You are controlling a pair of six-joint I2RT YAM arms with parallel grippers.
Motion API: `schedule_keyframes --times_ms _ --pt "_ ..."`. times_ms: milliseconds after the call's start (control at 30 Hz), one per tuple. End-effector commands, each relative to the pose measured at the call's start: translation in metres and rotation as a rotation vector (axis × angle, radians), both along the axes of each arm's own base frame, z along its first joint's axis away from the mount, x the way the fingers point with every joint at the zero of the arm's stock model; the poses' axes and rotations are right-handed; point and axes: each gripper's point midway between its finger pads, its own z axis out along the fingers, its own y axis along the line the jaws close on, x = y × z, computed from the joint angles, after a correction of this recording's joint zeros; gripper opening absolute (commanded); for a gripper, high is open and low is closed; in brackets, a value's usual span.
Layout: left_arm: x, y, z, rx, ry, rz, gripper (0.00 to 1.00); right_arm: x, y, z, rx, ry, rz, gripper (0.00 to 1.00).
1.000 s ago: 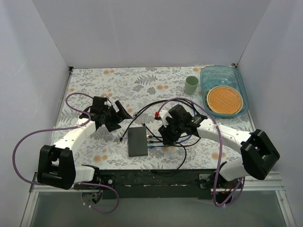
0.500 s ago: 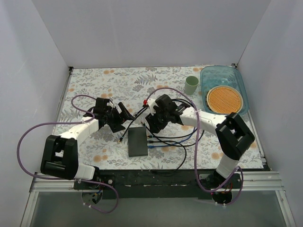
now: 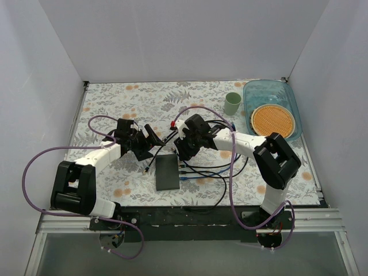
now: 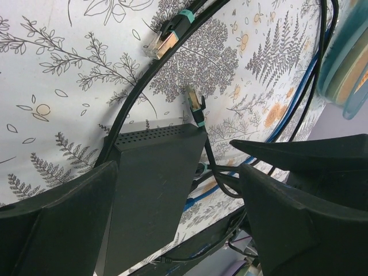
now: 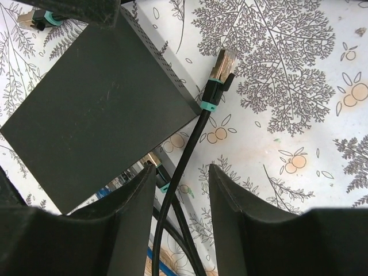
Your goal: Insert the plug into the switch port
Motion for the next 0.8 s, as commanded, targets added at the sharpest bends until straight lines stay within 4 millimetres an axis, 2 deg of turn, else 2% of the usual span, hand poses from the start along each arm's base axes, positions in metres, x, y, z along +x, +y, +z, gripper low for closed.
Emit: schedule_keyframes --times_ms 0,200,233,300,333,433,600,767 --pt "0.002 -0.004 -0.002 -0.017 0.003 -0.016 0.85 -0.003 0.005 -0.015 0.009 0.027 0.034 0.48" --pt "0.004 -0.005 -0.007 -0.013 0.011 -0.012 0.85 0.000 0.004 -0.029 -0.022 0.040 0.012 0.45" --pt "0.003 -0.005 -0.008 -0.013 0.013 -0.012 0.85 0.002 0.003 -0.031 -0.028 0.035 0.007 0.42" --pt "0.004 -0.005 -0.011 -0.009 0.019 -0.011 0.85 0.006 0.002 -0.032 -0.038 0.022 -0.014 0.32" --pt "0.004 -0.006 -0.012 -0.011 0.019 -0.014 0.85 0.008 0.001 -0.033 -0.047 0.018 -0.026 0.21" --pt "0.004 -0.012 -0.014 -0.032 0.021 -0.030 0.84 0.015 -0.001 -0.028 -0.056 -0.002 -0.075 0.01" --pt "0.014 -0.026 -0.013 -0.067 0.013 -0.052 0.84 0.029 -0.010 0.003 -0.034 -0.104 -0.153 0.01" --pt "0.024 -0.039 -0.004 -0.086 -0.012 -0.080 0.84 0.030 -0.017 0.029 -0.003 -0.159 -0.169 0.01"
